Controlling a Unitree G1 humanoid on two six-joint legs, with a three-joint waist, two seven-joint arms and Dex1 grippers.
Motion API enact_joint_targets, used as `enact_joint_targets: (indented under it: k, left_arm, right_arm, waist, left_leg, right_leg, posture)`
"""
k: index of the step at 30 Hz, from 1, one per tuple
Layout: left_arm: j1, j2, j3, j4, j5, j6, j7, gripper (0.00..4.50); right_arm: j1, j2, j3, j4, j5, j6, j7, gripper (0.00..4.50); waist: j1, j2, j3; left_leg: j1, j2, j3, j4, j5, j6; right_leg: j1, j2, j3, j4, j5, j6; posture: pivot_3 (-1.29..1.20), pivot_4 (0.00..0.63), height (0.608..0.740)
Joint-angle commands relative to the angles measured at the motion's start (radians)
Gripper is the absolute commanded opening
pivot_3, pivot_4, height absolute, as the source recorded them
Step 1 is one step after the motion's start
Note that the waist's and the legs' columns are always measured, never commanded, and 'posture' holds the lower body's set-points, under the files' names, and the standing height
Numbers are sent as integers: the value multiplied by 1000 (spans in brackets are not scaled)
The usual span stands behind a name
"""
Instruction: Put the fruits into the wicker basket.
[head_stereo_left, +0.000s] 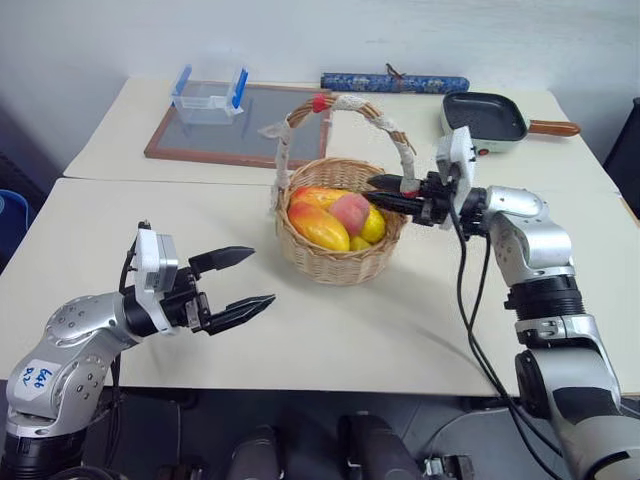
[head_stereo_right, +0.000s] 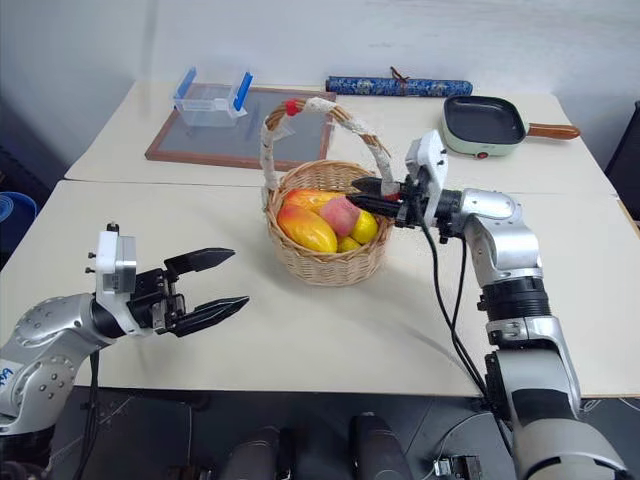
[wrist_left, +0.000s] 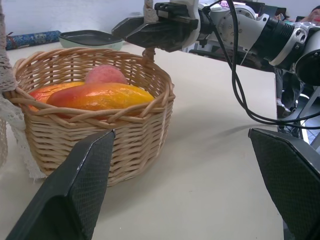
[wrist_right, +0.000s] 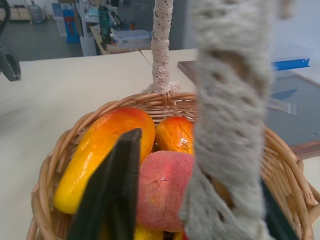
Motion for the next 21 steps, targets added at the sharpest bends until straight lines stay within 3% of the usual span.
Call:
enact_joint_targets:
  k: [1,8,12,21]
  left_arm:
    - [-15,-1,7,-10,-19,-14,-6,4500]
    - [-120,-23,-63,86,3,-33,-55,4500]
    - [-196,-42,-119,162,25,-48,-98,4500]
    - [-287,-62,-166,245,59,-71,-147,4500]
  right_arm:
    - [80,-93,-112,-129,80,59,18,140]
    - [286,-242,-390,-368,191,232,-183,24]
    - [435,-295,-558,-373,121,198,-331,24]
    - [445,-248,-539,-146,4,-5,-465,24]
  waist:
    - [6,0,0]
    - [24,2,1]
    - [25,2,1]
    - [-6,2,1]
  left_leg:
    - [0,0,0,0,0,0]
    - [-2,0,0,1,-1,0]
    - [-1,-1,1,1,0,1]
    - [3,-1,6,1,3,-1]
  right_leg:
    - [0,0,0,0,0,0]
    - [0,1,0,-3,0,0]
    - [1,1,1,-4,0,0]
    - [1,3,6,-1,1,2]
  posture:
    - [0,150,740]
    - [0,150,740]
    - [0,150,740]
    - [0,150,740]
